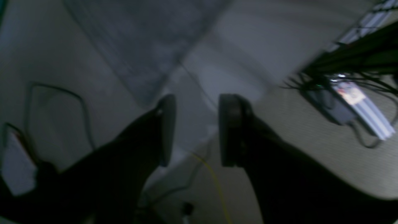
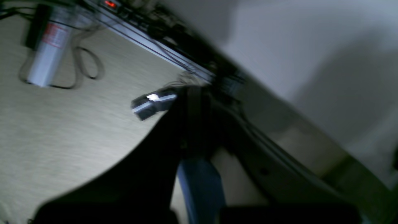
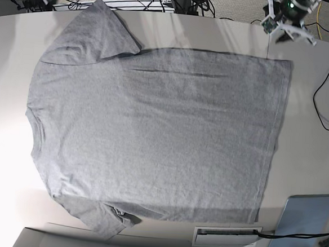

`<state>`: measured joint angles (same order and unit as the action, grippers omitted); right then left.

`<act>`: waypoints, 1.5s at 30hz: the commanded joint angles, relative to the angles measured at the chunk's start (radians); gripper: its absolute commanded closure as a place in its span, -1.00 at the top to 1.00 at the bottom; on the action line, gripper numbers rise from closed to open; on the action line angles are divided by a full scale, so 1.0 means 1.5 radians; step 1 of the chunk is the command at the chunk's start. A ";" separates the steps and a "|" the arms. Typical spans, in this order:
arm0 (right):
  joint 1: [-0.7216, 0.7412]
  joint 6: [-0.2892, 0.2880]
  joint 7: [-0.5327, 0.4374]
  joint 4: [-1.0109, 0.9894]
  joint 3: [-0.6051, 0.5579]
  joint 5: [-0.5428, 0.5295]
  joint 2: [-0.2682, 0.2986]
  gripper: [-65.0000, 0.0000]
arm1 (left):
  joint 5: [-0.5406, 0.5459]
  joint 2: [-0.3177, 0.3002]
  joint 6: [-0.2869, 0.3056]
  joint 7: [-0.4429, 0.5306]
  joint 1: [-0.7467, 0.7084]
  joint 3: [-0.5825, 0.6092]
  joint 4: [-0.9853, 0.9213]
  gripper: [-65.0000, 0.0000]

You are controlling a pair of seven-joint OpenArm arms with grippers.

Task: Fold the T-shirt properly
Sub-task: 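Move both grippers down to the shirt's shoulder corners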

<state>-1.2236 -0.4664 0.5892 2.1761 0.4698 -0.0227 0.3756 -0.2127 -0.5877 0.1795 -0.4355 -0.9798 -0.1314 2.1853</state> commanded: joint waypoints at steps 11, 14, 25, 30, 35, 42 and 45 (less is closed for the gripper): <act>0.094 0.005 0.074 0.047 0.034 0.003 0.003 -0.19 | 0.012 -0.008 0.100 0.007 0.163 -0.001 -0.032 -0.13; 0.109 0.005 0.080 0.047 0.034 0.003 0.003 -0.19 | 0.028 -0.011 0.154 0.011 0.191 -0.001 -0.071 -0.13; 0.120 0.005 0.083 0.047 0.034 0.016 0.003 -0.19 | -0.024 -0.099 0.175 0.039 0.236 0.021 -0.206 -0.13; 0.132 0.005 0.068 0.047 0.034 0.047 0.003 -0.19 | -0.068 -0.120 0.143 0.046 0.248 0.082 -0.225 -0.13; 0.140 0.005 0.069 0.047 0.034 0.076 0.003 -0.19 | -0.073 -0.120 0.118 0.046 0.305 0.128 -0.275 -0.13; 0.140 -0.003 0.065 0.047 0.034 0.104 0.003 -0.19 | -0.073 -0.120 0.169 0.061 0.358 0.130 -0.344 -0.13; 0.140 -0.035 0.065 0.047 0.034 0.104 0.003 -0.19 | -0.097 -0.120 0.216 0.101 0.354 0.130 -0.346 -0.31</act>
<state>-1.0031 -0.5297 0.6987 2.2322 0.5125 0.1265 0.3706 -0.3698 -0.7593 0.4511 -0.2596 -0.4316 0.0574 1.6760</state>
